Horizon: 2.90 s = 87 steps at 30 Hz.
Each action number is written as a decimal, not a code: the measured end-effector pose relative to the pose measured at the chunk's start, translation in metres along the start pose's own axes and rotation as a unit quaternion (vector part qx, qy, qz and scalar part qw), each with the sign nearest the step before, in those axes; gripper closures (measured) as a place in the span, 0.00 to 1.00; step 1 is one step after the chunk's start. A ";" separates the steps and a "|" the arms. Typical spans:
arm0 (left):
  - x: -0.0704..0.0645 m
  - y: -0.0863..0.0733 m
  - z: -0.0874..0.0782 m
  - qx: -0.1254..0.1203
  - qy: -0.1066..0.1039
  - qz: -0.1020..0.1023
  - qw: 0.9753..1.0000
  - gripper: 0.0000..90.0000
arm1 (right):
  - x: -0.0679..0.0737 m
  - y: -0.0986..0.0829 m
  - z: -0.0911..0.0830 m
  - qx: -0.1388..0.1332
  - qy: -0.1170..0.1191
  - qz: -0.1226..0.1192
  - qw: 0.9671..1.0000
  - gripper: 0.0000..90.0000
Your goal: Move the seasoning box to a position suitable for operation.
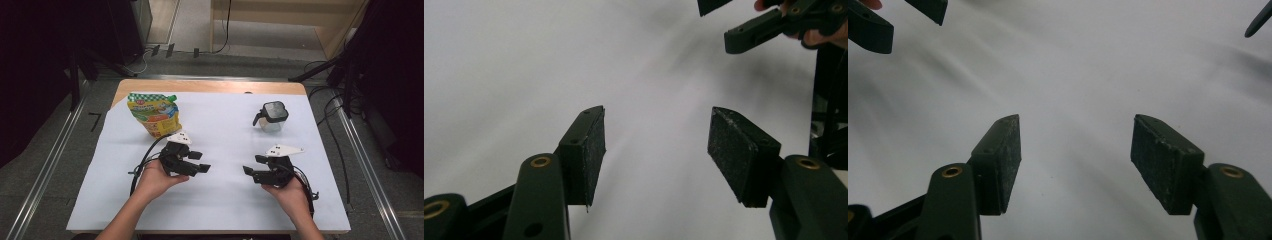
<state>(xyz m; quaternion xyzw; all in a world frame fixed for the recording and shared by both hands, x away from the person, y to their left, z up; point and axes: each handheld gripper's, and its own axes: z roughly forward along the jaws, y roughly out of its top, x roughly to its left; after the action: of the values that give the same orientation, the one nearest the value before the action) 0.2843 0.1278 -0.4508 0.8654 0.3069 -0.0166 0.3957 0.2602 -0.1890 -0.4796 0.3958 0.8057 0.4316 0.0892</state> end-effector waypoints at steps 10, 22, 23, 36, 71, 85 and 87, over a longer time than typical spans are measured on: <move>-0.002 -0.001 0.002 0.003 -0.006 0.011 1.000 0.43 | -0.002 0.000 0.000 0.016 0.007 -0.005 1.000 0.44; 0.002 -0.001 -0.001 0.003 0.000 0.006 1.000 0.44 | -0.004 0.001 -0.005 0.007 0.005 -0.003 1.000 0.42; 0.002 -0.001 -0.001 0.003 0.000 0.006 1.000 0.44 | -0.004 0.001 -0.006 0.005 0.005 -0.004 1.000 0.42; 0.002 -0.002 -0.003 -0.010 0.001 0.003 1.000 0.44 | -0.013 0.005 -0.008 0.000 -0.011 -0.002 1.000 0.42; -0.012 -0.003 -0.005 -0.010 0.006 0.030 0.999 0.43 | -0.122 0.043 -0.004 -0.027 -0.141 0.097 0.985 0.16; -0.018 -0.020 -0.020 -0.016 0.025 0.017 0.999 0.43 | -0.134 0.045 0.028 -0.043 -0.168 0.103 0.979 0.14; -0.019 -0.022 -0.022 -0.016 0.028 0.014 0.999 0.43 | -0.135 0.046 0.032 -0.049 -0.169 0.099 0.979 0.14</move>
<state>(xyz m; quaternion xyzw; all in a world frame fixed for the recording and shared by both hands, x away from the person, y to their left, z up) 0.2525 0.1442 -0.4457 0.8633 0.3064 0.0180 0.4007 0.3919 -0.2507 -0.4904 0.5360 0.7138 0.4037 0.2004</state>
